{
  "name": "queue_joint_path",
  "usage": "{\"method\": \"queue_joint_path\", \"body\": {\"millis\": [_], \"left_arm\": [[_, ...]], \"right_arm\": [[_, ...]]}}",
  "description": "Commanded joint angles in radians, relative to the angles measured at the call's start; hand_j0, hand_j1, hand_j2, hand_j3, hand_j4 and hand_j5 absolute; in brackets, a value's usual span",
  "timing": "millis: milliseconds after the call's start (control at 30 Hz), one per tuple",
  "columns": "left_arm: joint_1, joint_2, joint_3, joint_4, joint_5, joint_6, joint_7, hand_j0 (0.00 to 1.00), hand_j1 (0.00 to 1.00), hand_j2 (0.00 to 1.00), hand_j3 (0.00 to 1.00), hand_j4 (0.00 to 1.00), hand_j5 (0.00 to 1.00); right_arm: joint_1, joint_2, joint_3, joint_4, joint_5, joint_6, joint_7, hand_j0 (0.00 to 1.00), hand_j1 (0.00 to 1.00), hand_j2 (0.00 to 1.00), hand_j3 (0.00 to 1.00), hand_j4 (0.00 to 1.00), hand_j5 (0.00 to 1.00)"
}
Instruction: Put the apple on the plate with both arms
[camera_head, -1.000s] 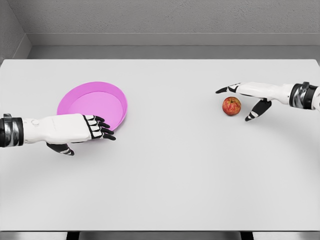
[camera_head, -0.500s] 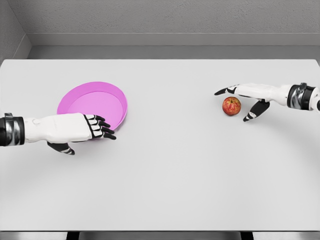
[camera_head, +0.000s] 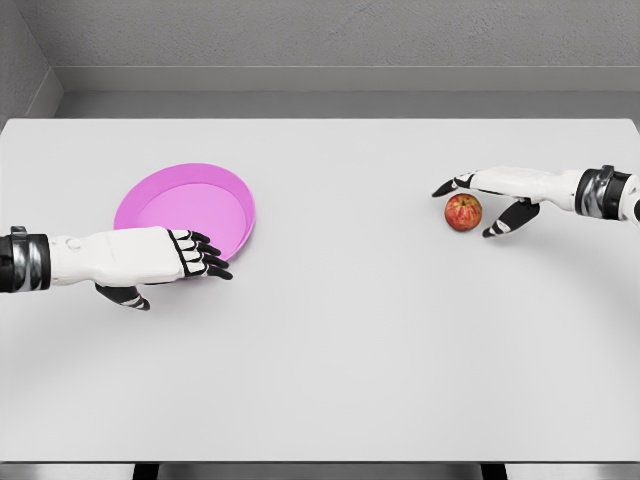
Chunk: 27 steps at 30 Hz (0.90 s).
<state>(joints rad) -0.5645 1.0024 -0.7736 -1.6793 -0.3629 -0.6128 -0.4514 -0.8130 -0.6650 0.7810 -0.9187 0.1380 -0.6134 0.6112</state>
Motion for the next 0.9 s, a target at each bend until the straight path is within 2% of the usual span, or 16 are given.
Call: {"method": "queue_joint_path", "body": {"millis": [0,133,233,300,867], "left_arm": [[0.0,0.001,0.0,0.0,0.005,0.002,0.0,1.0,1.0,1.0,1.0,1.0,1.0],[0.0,0.001,0.0,0.001,0.007,0.002,0.0,1.0,1.0,1.0,1.0,1.0,1.0],[0.0,0.001,0.0,0.001,0.007,0.002,0.0,1.0,1.0,1.0,1.0,1.0,1.0],[0.0,0.001,0.0,0.001,0.007,0.002,0.0,1.0,1.0,1.0,1.0,1.0,1.0],[0.0,0.001,0.0,0.001,0.005,0.002,0.0,1.0,1.0,1.0,1.0,1.0,1.0]], "right_arm": [[0.0,-0.001,-0.002,0.0,-0.006,0.003,0.0,0.77,0.77,0.77,0.77,0.77,0.77],[0.0,0.002,-0.002,0.0,-0.006,0.003,0.0,0.67,0.67,0.67,0.67,0.67,0.67],[0.0,0.001,-0.002,0.0,-0.006,0.003,0.0,0.66,0.66,0.66,0.66,0.66,0.66],[0.0,0.001,-0.002,0.0,-0.006,0.003,0.0,0.6,0.6,0.6,0.6,0.6,0.6],[0.0,0.018,-0.014,0.009,-0.015,0.003,0.0,0.58,0.58,0.58,0.58,0.58,0.58]]}}
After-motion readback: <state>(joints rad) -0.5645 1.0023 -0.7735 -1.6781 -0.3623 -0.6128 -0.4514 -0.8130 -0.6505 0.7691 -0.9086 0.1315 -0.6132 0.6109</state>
